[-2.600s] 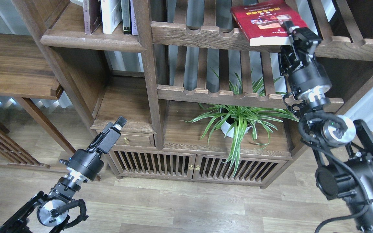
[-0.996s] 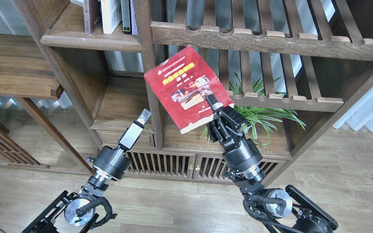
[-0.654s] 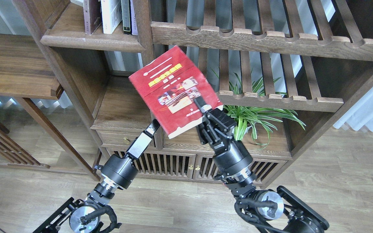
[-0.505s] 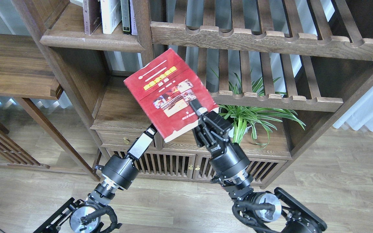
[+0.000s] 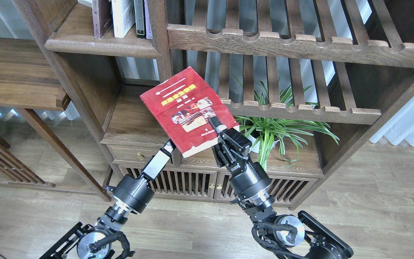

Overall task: Organize books on shelf
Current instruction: 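Lower the red book with the right gripper toward the left gripper, then grip the red book between both grippers below the shelf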

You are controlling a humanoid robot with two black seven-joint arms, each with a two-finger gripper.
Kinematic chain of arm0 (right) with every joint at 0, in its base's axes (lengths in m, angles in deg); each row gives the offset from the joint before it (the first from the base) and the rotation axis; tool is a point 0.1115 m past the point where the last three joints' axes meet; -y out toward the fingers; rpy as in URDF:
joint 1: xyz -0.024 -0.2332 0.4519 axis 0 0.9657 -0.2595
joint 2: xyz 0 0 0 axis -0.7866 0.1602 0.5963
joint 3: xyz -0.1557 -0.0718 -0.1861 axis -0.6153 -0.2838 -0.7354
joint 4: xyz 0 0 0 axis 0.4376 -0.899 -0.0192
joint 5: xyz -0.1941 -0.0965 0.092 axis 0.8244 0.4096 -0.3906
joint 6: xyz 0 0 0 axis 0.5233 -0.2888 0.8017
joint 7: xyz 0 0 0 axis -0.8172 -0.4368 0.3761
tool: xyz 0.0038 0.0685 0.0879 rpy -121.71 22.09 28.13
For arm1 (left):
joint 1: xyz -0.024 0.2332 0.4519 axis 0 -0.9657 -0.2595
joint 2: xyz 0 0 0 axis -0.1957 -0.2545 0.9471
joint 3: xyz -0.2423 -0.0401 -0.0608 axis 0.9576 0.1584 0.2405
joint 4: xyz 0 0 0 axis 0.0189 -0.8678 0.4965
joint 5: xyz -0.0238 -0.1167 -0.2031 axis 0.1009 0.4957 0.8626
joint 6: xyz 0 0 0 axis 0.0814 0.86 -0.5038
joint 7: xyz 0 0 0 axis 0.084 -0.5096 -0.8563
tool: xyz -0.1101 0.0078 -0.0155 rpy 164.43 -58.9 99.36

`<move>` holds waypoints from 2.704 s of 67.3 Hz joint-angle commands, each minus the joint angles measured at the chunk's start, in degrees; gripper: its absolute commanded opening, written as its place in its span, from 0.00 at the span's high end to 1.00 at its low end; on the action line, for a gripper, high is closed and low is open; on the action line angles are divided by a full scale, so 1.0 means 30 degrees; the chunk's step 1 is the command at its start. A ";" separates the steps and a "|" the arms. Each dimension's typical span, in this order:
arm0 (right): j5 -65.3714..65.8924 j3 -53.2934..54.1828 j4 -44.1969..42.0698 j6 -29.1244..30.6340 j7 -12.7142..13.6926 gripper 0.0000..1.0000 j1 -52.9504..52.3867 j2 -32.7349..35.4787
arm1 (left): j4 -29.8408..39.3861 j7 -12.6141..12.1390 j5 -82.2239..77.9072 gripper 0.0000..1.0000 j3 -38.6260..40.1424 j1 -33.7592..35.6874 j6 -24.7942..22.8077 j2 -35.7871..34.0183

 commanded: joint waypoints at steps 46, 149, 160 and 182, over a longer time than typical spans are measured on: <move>-0.0035 0.0140 -0.1070 0.0001 0.0012 0.95 0.0710 -0.0010 | 0.0449 -0.0064 0.1874 0.04 0.0525 0.0073 0.0000 0.0000; 0.1489 -0.3375 -0.0894 0.0001 0.0218 0.95 0.1208 -0.0332 | 0.0332 -0.0035 0.8145 0.09 -0.3019 0.0893 0.0000 -0.3867; 0.1489 -0.3405 -0.0865 0.0001 0.0218 0.95 0.1326 -0.0332 | 0.0332 -0.0006 0.8203 0.31 -0.3780 0.0776 0.0000 -0.3837; 0.1547 -0.3492 -0.0748 0.0001 0.0247 0.95 0.1560 -0.0332 | 0.0185 0.0053 0.8555 0.52 -0.3986 0.0805 0.0000 -0.3808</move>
